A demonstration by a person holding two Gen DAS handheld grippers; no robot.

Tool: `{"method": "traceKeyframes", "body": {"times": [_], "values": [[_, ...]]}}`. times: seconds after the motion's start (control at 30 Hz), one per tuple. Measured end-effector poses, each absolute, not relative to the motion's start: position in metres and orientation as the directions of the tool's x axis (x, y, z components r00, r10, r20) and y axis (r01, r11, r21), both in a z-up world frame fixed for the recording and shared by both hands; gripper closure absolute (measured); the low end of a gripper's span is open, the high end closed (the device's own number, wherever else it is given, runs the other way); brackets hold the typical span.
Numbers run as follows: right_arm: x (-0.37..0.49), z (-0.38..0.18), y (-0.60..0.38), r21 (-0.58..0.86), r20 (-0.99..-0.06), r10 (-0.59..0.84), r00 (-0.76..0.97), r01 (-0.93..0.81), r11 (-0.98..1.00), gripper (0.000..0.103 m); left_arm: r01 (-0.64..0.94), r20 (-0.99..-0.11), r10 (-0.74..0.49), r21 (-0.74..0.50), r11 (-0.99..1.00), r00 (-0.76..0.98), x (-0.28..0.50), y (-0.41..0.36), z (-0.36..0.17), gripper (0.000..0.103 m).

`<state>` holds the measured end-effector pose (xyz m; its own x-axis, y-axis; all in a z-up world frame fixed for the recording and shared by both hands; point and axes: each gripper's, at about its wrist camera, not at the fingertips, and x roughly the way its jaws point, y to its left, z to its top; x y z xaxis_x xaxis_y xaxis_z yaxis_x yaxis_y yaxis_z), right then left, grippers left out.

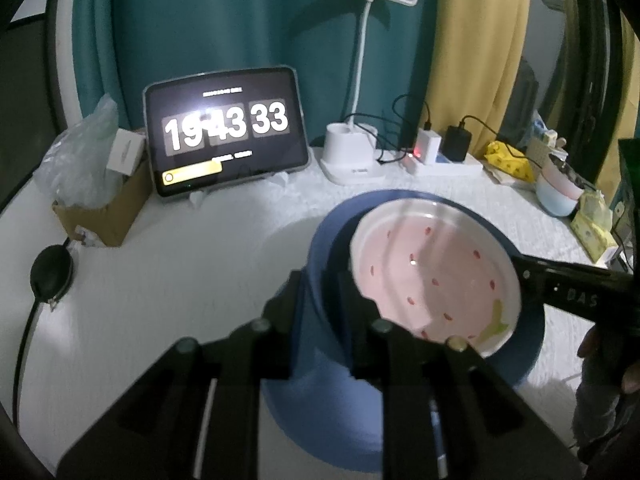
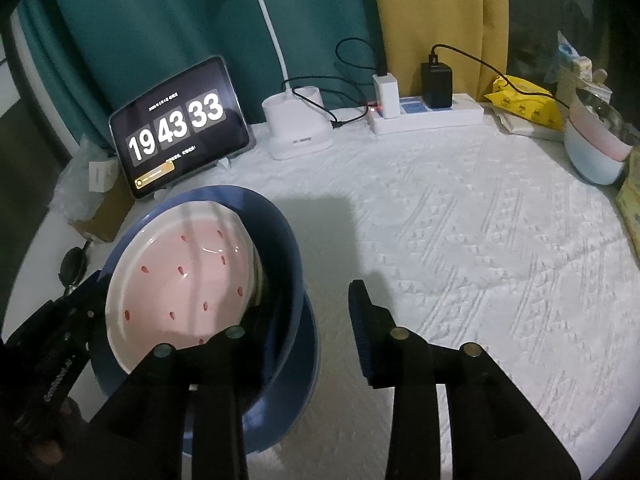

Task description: Organize plates and bowls

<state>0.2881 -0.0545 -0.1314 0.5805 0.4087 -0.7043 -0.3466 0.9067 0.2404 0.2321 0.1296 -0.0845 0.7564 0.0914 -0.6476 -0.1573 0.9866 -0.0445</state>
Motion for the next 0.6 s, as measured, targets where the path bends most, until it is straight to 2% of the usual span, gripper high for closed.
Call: {"method": "traceKeyframes", "body": {"times": [0.23,0.33,0.4,0.43,0.6], "values": [[0.276,-0.128,-0.065,0.249,-0.687,0.42,0.593,-0.351,0.903,0.063,-0.182,-0.652,0.114,-0.037,0.983,0.75,0.227,0.125,-0.083,0.082],[0.271,-0.126,-0.07,0.25,-0.68,0.424,0.598,-0.354,0.901,0.061,-0.198,-0.652,0.137,-0.021,0.98,0.746,0.223,0.122,-0.082,0.074],[0.266,-0.124,-0.073,0.252,-0.676,0.426,0.601,-0.356,0.9,0.061,-0.217,-0.647,0.166,0.0,0.976,0.744,0.219,0.121,-0.082,0.062],[0.264,-0.124,-0.075,0.251,-0.674,0.426,0.604,-0.356,0.9,0.061,-0.225,-0.644,0.174,0.003,0.974,0.745,0.218,0.121,-0.081,0.059],[0.252,-0.12,-0.083,0.247,-0.66,0.43,0.616,-0.362,0.899,0.06,-0.229,-0.629,0.18,0.003,0.974,0.757,0.206,0.116,-0.076,0.057]]}}
